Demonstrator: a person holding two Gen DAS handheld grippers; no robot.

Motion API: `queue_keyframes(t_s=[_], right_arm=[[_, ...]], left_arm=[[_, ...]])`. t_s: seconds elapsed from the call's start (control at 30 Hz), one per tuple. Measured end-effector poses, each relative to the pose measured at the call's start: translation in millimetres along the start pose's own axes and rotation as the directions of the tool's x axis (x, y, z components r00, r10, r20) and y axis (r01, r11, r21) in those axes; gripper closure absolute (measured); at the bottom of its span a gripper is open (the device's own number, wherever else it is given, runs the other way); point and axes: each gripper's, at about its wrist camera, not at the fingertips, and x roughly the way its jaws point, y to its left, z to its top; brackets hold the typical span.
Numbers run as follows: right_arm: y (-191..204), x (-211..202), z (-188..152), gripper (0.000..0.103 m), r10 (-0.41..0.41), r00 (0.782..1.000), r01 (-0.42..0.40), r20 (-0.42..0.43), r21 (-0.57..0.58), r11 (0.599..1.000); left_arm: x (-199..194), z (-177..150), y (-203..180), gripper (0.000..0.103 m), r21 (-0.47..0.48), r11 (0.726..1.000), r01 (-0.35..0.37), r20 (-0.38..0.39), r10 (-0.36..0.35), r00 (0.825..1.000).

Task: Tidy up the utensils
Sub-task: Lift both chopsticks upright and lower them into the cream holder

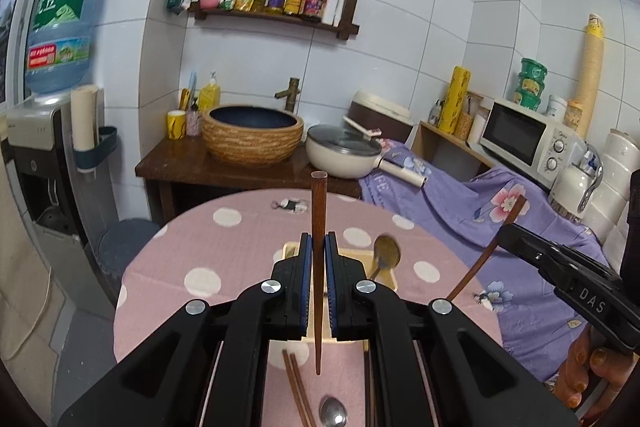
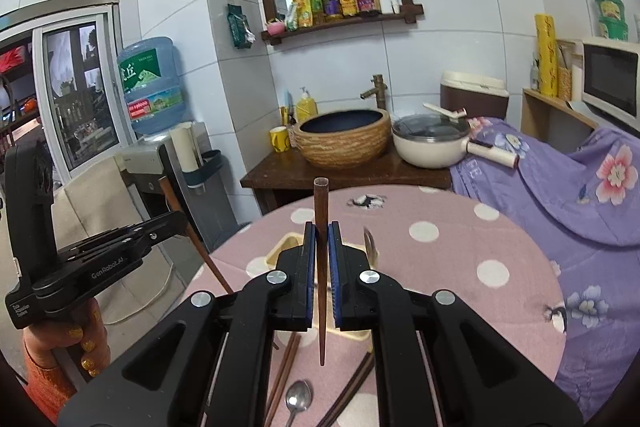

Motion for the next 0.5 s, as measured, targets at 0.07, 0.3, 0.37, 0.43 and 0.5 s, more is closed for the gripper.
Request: queue_keyframes(t_s=[0.07,0.3,0.37,0.43,0.5], right_arm=[[6,0,18,0.096,0.000,1.000,0.001,0.025,-0.017,1.000],[18,13,76,0.096,-0.021,0.996,0.025,0.090,-0.041,0.999],[19,19,86,0.096,-0.033,0.995,0.037,0.098,-0.043,0.998],[19,28,90,0.096,-0.047,0.994,0.052,0.099,-0.044,0.998],[16,39,89,0.096,-0.054,0.995,0.058,0.087,-0.035,0.998]], left_arm=[[0,17,-3,0.096,0.006,1.000,0.004,0.021,-0.004,1.000],[14,71,-10,0.096,-0.001,1.000,-0.021,0.087,0.021,0.996],[23,80,-10,0.096,-0.009,0.999,-0.034,0.093,0.034,0.995],[35,84,-8,0.096,-0.016,0.999,-0.048,0.084,0.050,0.995],[47,82,-5,0.096,-0.027,0.998,-0.053,0.062,0.055,0.997]])
